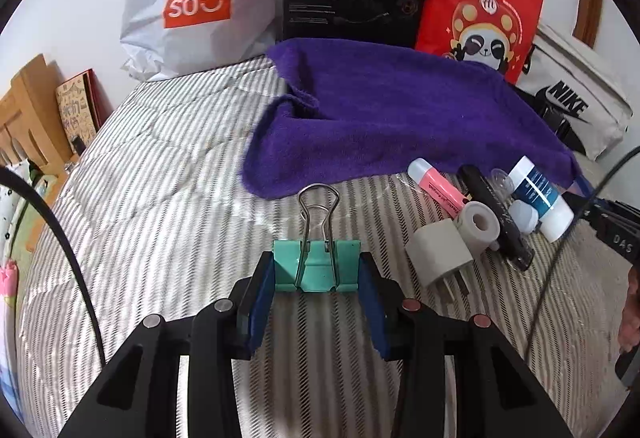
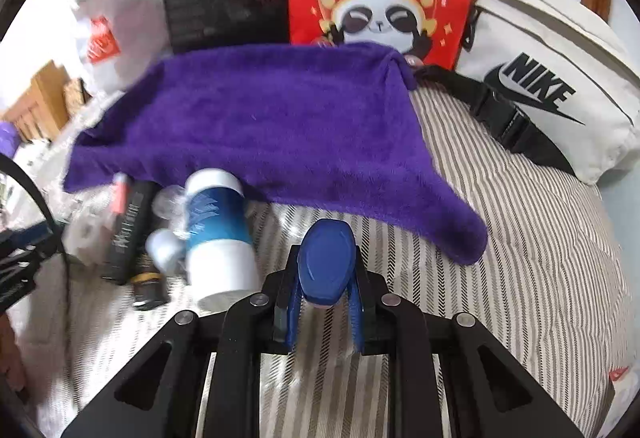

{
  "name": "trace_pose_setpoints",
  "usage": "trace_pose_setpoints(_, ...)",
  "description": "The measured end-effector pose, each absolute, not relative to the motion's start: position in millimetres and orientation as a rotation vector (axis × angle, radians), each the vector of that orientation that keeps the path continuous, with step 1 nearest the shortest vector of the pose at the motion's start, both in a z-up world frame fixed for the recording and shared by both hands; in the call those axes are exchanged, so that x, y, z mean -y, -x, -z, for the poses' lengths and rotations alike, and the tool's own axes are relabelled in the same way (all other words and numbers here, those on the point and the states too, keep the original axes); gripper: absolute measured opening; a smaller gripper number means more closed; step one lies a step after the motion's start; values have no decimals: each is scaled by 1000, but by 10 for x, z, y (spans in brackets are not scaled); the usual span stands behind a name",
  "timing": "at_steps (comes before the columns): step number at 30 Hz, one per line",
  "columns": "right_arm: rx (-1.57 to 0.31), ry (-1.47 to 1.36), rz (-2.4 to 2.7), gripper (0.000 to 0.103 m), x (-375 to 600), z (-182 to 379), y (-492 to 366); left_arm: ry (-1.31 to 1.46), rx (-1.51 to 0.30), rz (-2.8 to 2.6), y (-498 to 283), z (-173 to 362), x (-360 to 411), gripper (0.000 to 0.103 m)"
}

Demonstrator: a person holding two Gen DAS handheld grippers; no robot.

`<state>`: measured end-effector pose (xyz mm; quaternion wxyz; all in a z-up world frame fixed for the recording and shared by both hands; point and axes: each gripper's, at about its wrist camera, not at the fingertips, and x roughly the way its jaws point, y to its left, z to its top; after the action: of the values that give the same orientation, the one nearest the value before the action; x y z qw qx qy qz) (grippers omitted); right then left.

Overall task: Organize rigid objects
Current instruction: 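Carry the clip in the left gripper and the bottle in the right over the purple towel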

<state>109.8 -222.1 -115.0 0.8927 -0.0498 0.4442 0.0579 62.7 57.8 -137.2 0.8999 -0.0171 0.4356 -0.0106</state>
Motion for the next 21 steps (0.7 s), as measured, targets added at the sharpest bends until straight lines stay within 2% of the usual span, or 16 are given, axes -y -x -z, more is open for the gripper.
trace_pose_setpoints(10, -831, 115, -191, 20, 2206, 449, -1254, 78, -819, 70, -751, 751, -853, 39)
trace_pose_setpoints(21, -777, 153, -235, 20, 1993, -8, -2099, 66, -763, 119, -1632, 228, -835, 39)
